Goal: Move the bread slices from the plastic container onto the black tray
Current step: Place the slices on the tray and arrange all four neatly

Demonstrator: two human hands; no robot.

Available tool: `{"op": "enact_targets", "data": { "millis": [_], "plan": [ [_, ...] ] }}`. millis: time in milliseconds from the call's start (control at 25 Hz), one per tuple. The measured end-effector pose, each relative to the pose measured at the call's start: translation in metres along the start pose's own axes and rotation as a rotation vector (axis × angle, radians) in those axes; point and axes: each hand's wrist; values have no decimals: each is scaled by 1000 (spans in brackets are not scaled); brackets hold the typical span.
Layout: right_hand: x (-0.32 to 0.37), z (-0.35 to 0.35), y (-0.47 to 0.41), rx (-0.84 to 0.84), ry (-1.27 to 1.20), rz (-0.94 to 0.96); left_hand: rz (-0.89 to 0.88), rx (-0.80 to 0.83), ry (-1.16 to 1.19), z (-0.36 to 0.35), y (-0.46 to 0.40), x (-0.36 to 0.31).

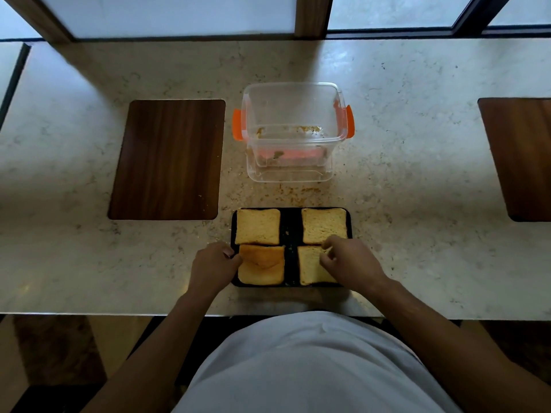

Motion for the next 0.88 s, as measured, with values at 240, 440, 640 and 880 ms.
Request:
{"op": "enact_targets", "data": {
  "millis": [240, 440, 640, 880],
  "plan": [
    [44, -49, -26, 223, -97, 108, 88, 10, 144, -5, 5, 15],
    [48, -67, -34, 216, -86, 158, 74, 12, 203, -10, 7, 22],
    [54, -73, -35, 219, -89, 166, 71, -1, 218, -14, 4, 24],
    [58, -74, -33, 240, -116, 129, 50, -8, 203, -19, -3, 29]
  ]
}}
Point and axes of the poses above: each hand's wrist, its own y-axis away from the middle knuckle, its own z-axis out of the back of the hand, x = y × z, and after that the axes turned 11 degrees about -y, right-handed
